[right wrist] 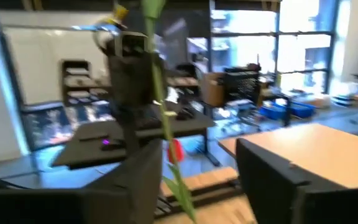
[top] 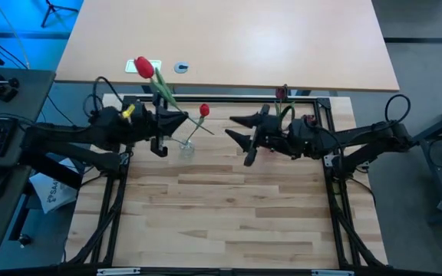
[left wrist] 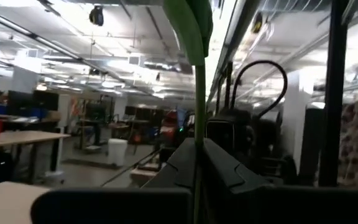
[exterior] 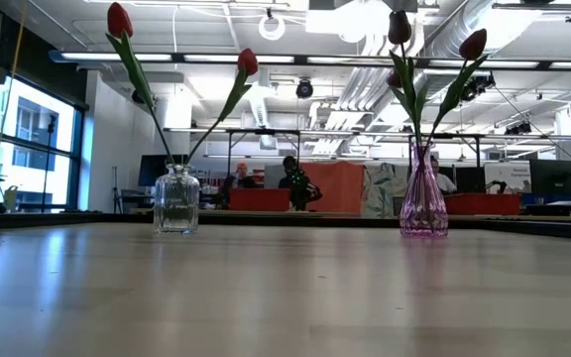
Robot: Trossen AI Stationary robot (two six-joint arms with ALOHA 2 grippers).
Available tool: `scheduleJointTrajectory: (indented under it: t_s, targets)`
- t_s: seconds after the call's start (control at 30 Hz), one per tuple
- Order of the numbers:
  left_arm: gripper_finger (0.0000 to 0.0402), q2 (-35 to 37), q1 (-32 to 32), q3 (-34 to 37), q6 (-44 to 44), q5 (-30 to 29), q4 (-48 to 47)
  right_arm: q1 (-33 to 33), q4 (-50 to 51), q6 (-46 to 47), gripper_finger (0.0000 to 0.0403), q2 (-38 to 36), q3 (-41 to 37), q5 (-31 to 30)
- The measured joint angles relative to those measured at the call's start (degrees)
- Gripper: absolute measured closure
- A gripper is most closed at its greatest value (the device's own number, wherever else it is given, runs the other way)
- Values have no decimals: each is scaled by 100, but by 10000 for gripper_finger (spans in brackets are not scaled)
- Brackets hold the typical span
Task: Sort flowers into vase by color
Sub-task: Put the red tulip into the transparent vase
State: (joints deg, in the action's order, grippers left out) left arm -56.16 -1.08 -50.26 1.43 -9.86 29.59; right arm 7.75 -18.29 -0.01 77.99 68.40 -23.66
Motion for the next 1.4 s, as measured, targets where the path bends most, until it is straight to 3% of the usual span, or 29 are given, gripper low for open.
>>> scheduleJointTrajectory:
  t_s: [0.13, 0.27, 0.37, 0.53, 0.7, 1.07, 1.4]
  targets:
    - [401, 521, -7, 0, -279, -421, -551, -2, 300, -1, 150, -83, 0, -312]
    - [401, 1061, 18, 0, -677, -1038, -885, -2, 348, 3, 117, -83, 0, -330]
    - [402, 1362, 123, 0, -790, -1427, -1239, 0, 444, 3, 111, -85, 0, -328]
    - [401, 1562, 224, 0, -621, -1157, -1843, -1, 565, 17, 114, -85, 0, -327]
    - [401, 1617, 458, 4, -615, -1374, -2602, -2, 576, 18, 114, -85, 0, -321]
    - [401, 1645, 1861, 531, -24, -187, -2491, -1, 885, 679, 114, -85, 0, -290]
    - [401, 1639, 3467, 1069, 973, 1301, -1398, 109, 1084, 783, 114, -83, -2, -269]
